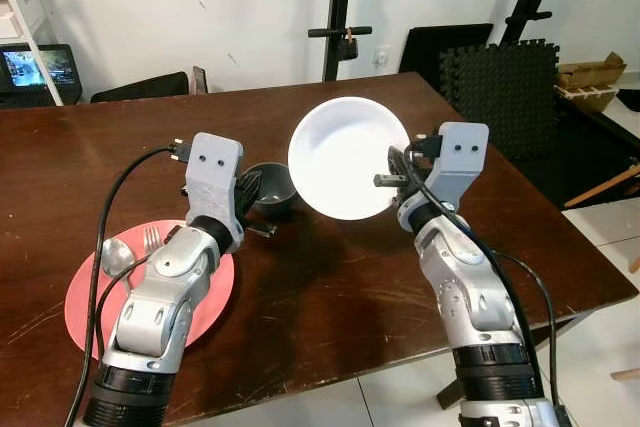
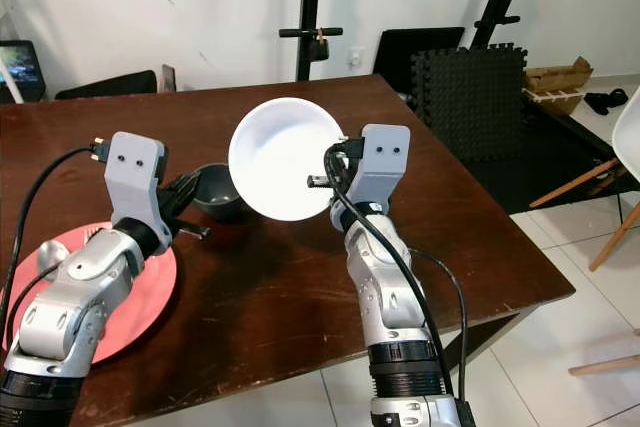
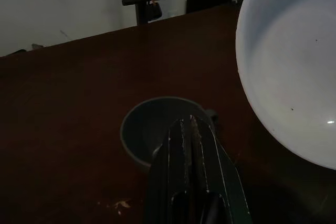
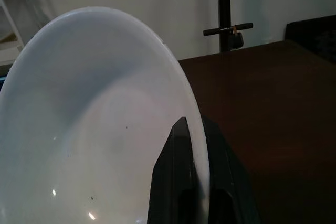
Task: Setting the table
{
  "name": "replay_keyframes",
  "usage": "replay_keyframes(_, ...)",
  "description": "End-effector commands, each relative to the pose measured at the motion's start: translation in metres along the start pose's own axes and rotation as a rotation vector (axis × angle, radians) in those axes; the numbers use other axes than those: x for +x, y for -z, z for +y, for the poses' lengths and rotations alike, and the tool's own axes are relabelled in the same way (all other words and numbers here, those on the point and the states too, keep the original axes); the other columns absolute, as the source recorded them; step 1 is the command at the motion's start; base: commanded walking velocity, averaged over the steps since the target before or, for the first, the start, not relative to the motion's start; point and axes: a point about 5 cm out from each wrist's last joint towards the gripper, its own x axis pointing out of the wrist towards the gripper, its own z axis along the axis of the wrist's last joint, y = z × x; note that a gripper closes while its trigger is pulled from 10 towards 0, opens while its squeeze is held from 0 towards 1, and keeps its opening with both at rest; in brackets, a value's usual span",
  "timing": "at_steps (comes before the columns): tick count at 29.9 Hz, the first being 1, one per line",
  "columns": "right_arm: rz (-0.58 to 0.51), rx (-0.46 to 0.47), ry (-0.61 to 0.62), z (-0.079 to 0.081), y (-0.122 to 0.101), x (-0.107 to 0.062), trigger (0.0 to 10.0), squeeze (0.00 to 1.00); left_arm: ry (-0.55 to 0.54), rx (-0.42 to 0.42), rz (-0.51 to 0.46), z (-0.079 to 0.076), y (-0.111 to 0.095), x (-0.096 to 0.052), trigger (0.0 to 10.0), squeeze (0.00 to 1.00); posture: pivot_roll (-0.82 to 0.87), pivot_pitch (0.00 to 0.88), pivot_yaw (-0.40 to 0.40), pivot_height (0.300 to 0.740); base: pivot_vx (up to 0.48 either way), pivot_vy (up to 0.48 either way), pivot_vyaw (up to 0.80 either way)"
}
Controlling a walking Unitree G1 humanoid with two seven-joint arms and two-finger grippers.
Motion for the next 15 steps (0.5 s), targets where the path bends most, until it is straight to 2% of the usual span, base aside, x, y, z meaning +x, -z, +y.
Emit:
replay_keyframes(1,-0.003,0.005,0.005,-0.0011,0.0001,0.0,10.0,0.0,0.003,0.002,0.021,-0.0001,0.0063,-0.0007,10.0,0.0,-0.03,0.114,0.059,0.74,-0.33,0.0,0.0)
replay_keyframes(15,0.0,0.007,0.006,-0.0011,0.001,0.0003,10.0,0.0,0.004,0.003,0.02,0.0001,0.0063,0.0001,10.0,0.0,-0.02,0.107,0.059,0.74,-0.331,0.0,0.0)
